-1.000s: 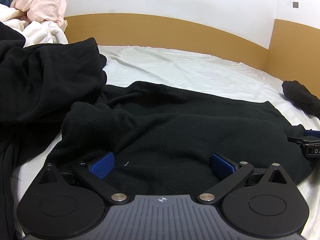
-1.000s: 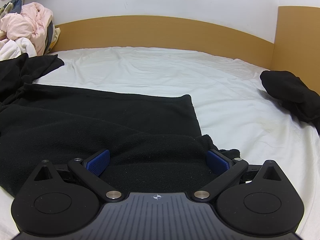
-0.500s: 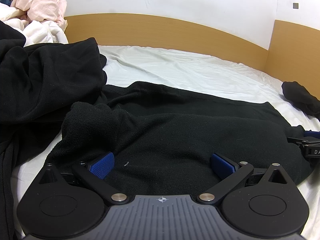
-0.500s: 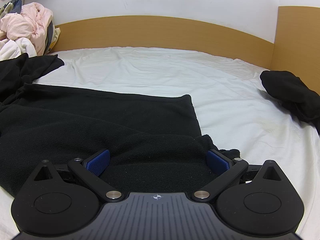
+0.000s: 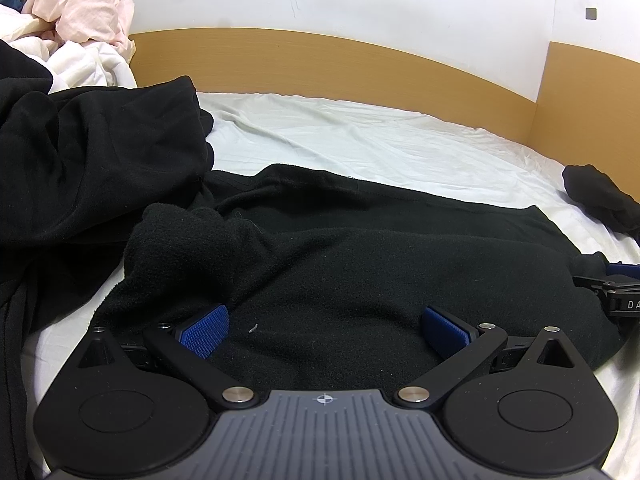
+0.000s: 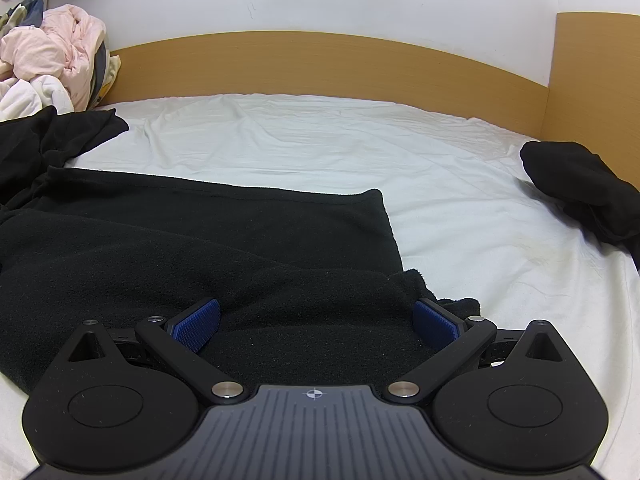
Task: Fold clothes
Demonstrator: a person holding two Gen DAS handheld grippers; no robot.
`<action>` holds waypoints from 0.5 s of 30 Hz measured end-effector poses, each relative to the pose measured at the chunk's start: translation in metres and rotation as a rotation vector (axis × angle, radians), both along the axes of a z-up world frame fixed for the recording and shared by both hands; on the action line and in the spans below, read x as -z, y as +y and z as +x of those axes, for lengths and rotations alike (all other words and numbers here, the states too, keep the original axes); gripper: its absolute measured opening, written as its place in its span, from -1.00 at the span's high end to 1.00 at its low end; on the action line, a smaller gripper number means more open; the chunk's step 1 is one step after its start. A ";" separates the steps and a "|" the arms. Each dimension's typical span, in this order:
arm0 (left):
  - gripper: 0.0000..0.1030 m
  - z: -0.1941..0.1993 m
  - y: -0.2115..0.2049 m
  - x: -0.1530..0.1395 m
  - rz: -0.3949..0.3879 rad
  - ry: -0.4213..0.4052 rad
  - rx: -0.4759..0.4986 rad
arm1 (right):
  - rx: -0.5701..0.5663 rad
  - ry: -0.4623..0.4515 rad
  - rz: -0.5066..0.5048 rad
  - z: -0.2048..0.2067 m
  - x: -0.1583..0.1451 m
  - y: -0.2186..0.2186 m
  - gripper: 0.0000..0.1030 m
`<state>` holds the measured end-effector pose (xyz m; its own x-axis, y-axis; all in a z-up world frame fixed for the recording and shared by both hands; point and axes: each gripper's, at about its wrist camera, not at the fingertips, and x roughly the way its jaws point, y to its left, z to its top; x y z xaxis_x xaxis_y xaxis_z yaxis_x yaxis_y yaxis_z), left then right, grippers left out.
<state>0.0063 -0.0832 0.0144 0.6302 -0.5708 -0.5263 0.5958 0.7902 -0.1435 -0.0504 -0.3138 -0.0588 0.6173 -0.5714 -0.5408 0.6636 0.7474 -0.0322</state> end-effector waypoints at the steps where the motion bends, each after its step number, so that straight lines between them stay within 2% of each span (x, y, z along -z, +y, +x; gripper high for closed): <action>1: -0.99 0.000 0.000 0.000 -0.002 0.001 0.000 | 0.000 0.000 0.000 -0.001 0.000 0.000 -1.00; 15: -0.99 0.000 0.006 -0.001 -0.039 0.010 0.001 | 0.000 0.000 0.000 0.002 0.000 0.000 -1.00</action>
